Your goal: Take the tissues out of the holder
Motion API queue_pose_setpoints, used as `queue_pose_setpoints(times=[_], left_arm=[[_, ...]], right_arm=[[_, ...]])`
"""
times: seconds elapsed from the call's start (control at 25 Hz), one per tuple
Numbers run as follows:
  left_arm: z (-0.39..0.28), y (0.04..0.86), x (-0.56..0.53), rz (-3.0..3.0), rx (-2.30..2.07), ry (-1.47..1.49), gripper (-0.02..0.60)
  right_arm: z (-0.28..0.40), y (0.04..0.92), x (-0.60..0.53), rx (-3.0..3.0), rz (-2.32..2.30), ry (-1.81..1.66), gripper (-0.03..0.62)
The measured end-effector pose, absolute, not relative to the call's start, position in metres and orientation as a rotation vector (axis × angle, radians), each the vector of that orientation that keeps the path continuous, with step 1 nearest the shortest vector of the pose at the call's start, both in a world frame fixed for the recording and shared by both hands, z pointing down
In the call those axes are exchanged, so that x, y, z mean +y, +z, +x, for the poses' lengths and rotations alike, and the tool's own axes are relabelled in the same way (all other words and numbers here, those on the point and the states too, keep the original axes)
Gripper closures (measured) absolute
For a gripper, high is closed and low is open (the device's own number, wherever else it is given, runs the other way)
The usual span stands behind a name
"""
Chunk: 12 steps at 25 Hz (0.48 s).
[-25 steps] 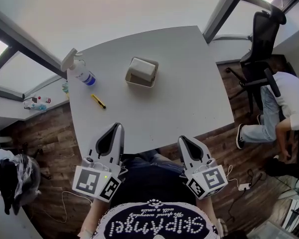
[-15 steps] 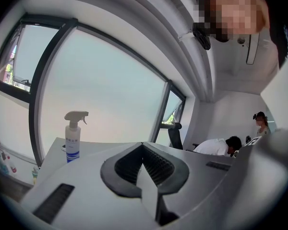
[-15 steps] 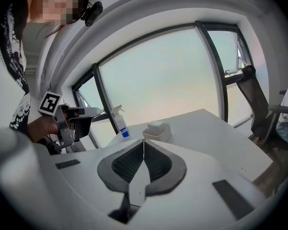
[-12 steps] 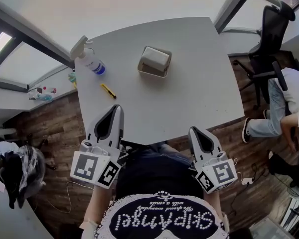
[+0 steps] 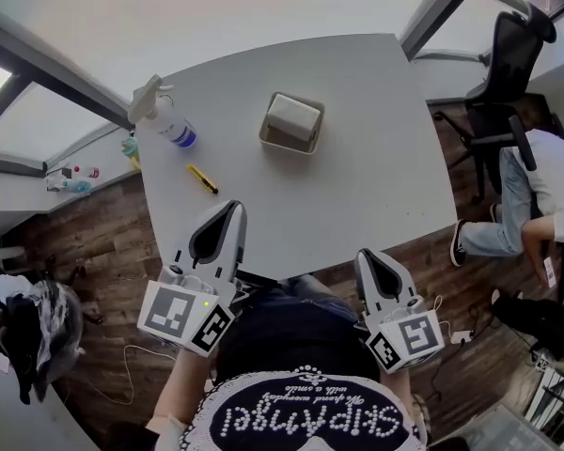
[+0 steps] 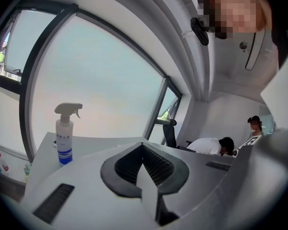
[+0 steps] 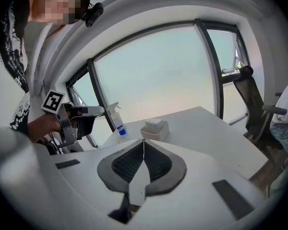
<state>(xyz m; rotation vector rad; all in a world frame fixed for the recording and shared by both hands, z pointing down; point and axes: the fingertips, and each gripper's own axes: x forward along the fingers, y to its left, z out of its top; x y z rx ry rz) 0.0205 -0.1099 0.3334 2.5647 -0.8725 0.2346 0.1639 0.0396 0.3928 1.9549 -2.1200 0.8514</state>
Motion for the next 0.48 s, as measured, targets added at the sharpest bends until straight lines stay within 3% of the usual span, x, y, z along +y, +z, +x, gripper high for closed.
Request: queue_pose_setpoints(times=[0.48], left_arm=[[0.038,0.34,-0.101,2.557,-0.789,0.264,0.58]], right_arm=[[0.155,0.394,0.023,-2.19,1.905,0.818,0.58]])
